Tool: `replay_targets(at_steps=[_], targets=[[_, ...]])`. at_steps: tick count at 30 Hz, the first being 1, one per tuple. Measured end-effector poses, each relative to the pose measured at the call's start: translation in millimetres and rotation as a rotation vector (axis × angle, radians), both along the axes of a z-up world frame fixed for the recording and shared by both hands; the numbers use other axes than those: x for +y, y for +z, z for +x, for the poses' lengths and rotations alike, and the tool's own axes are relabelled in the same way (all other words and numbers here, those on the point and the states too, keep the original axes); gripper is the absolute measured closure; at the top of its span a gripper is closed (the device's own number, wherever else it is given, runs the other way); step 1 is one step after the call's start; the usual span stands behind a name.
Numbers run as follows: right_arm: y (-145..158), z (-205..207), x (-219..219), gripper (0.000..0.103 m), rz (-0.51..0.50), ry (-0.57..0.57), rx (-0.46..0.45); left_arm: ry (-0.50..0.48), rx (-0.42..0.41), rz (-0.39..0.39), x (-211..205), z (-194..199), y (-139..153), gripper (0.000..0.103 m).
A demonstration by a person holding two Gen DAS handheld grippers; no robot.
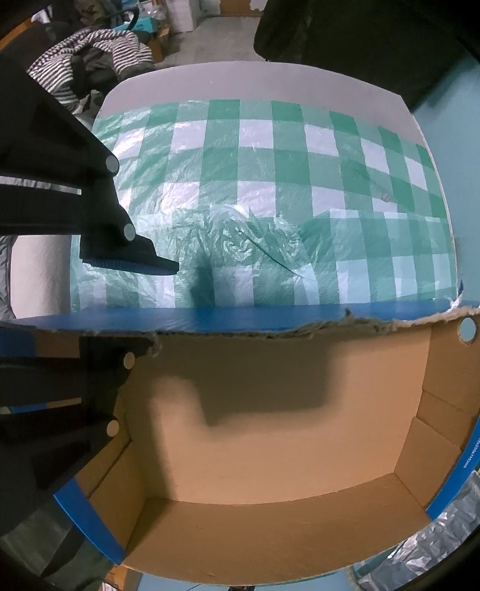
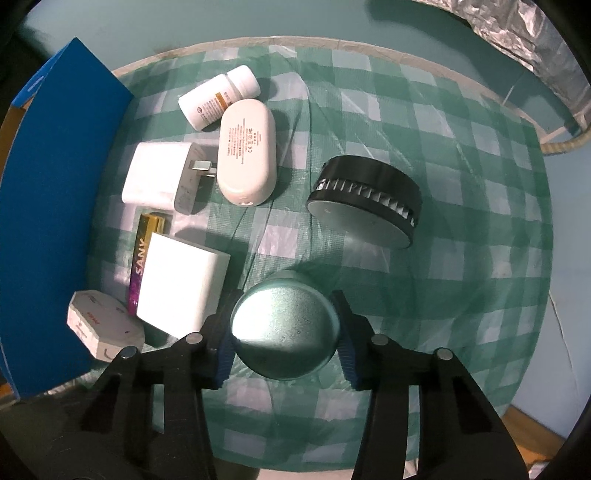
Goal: Organize rigid objects
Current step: 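Close the right gripper on the teal metal tin, then carry the tin into the box and open the right gripper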
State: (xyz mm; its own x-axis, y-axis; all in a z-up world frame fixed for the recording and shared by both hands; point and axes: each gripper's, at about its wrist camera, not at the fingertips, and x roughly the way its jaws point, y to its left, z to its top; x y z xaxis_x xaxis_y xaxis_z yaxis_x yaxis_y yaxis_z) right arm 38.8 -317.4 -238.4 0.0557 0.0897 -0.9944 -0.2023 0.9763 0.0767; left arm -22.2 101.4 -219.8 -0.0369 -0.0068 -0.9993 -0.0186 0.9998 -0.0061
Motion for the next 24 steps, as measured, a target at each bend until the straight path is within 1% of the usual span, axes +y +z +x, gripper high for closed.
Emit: replay_targets(at_steps=[4, 7, 9, 14, 20, 24], targets=[[-2, -2, -3, 0.059, 0.012, 0.010, -0.001, -0.002, -0.001, 0.001, -3, -1, 4, 0.080], [-4, -7, -7, 0.059, -0.005, 0.023, 0.000, -0.007, -0.004, 0.003, -4, -6, 1, 0.080], [1, -8, -6, 0.059, -0.010, 0.028, -0.006, -0.008, -0.007, 0.001, -2, -6, 0, 0.080], [20, -2, 3, 0.059, -0.006, 0.049, -0.023, -0.004, -0.011, -0.004, 1, -6, 1, 0.080], [53, 8, 26, 0.059, 0.013, 0.094, -0.044, -0.016, -0.012, 0.000, 2, -8, 1, 0.080], [67, 16, 38, 0.059, 0.031, 0.119, -0.052, -0.026, -0.020, 0.007, 1, -9, 1, 0.080]])
